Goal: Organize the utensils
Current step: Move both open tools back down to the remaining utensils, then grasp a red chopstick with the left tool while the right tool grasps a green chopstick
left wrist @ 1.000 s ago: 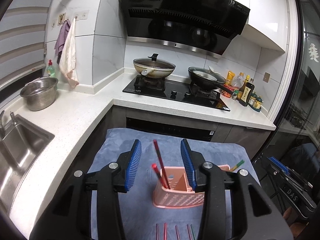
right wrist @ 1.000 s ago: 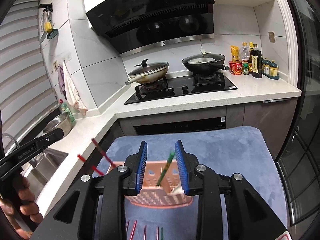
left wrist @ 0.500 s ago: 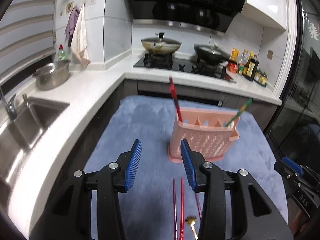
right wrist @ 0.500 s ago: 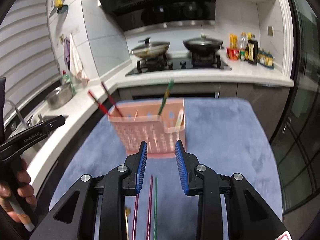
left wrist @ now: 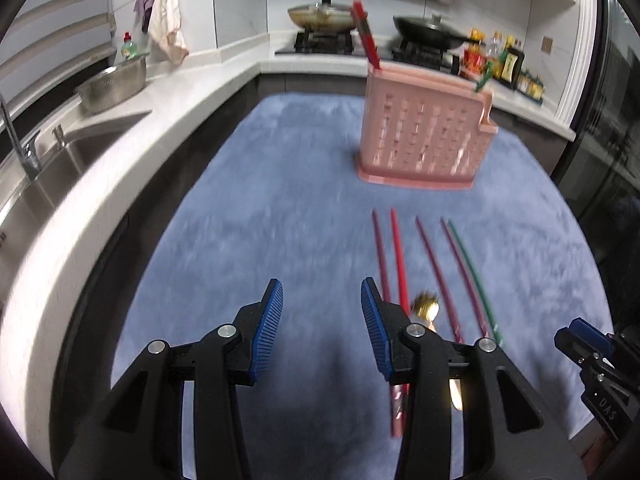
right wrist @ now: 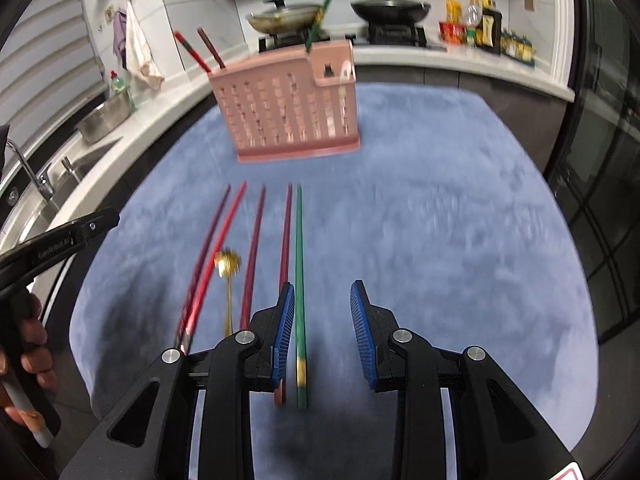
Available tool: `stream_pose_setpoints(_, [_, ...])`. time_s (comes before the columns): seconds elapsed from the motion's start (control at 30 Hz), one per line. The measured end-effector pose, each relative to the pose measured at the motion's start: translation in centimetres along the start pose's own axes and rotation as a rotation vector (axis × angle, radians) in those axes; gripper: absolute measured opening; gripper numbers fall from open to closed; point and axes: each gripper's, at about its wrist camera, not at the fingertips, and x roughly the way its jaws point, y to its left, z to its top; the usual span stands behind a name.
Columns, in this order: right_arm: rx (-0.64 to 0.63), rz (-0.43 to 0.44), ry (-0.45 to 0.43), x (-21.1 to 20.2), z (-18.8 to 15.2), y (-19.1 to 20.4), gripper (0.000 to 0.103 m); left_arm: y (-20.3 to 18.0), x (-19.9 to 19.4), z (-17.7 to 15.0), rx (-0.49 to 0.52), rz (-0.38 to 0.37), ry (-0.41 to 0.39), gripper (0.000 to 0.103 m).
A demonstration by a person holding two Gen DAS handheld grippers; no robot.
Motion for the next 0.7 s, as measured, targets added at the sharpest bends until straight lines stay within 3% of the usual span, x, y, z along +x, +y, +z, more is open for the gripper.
stream_pose_setpoints(0.37, [-0.005, -0.003, 0.075, 1.9, -3.9, 0.8, 0.029, 0.0, 1.2, -5.1, 0.017, -0.006, 0.096, 0.039])
stream_pose_setpoints(0.7, [-0.014, -0.004, 0.109, 3.2, -4.6, 1.1, 0.019, -0.7, 1.9, -6.6, 0.026, -0.036, 0.133, 0.039])
